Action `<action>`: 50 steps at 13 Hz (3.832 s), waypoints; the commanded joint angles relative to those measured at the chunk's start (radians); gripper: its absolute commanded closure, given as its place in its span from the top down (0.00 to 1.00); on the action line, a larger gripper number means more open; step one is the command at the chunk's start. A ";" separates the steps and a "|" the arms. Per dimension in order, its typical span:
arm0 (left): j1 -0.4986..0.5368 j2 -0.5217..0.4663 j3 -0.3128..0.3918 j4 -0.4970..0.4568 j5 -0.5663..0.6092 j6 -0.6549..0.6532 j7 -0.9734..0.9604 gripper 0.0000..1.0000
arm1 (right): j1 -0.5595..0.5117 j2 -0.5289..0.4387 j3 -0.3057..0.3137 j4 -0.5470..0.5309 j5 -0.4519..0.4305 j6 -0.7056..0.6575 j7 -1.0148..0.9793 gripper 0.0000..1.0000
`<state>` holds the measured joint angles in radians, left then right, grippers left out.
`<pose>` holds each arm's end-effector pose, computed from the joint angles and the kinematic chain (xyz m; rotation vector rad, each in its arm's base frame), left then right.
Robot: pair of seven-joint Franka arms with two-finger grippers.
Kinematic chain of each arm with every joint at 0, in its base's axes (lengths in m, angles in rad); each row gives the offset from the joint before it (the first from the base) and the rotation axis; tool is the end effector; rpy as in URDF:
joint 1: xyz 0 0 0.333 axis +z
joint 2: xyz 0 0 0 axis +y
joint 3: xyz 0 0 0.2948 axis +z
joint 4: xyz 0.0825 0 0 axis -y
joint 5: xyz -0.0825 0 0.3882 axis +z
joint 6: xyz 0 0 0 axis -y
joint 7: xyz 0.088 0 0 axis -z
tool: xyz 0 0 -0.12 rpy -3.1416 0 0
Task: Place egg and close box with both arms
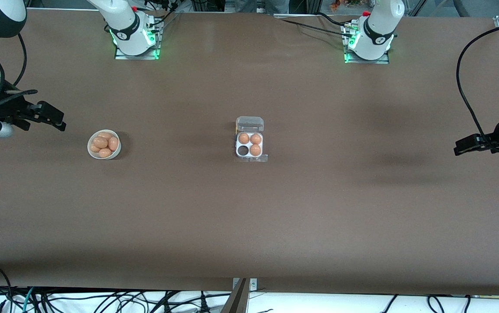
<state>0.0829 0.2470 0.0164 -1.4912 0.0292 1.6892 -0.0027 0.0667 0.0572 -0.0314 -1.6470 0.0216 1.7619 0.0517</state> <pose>0.6273 0.0647 0.4913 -3.1064 -0.1515 0.0785 0.5893 0.0234 0.5380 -3.1182 0.0309 -0.0886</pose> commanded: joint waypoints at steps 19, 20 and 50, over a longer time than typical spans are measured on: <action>0.009 0.018 0.001 0.026 -0.022 -0.005 0.026 1.00 | 0.001 -0.016 -0.001 -0.020 -0.002 0.011 -0.006 1.00; 0.009 0.018 0.001 0.026 -0.022 -0.005 0.026 1.00 | 0.001 -0.016 -0.001 -0.020 -0.002 0.011 -0.006 1.00; 0.009 0.023 0.001 0.026 -0.017 -0.005 0.026 1.00 | -0.007 0.007 -0.055 -0.557 -0.014 0.463 -0.064 1.00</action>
<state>0.0845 0.2577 0.0171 -1.4887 0.0292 1.6892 -0.0027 0.0635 0.1615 -0.0867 -2.0368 0.0156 2.1048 0.0001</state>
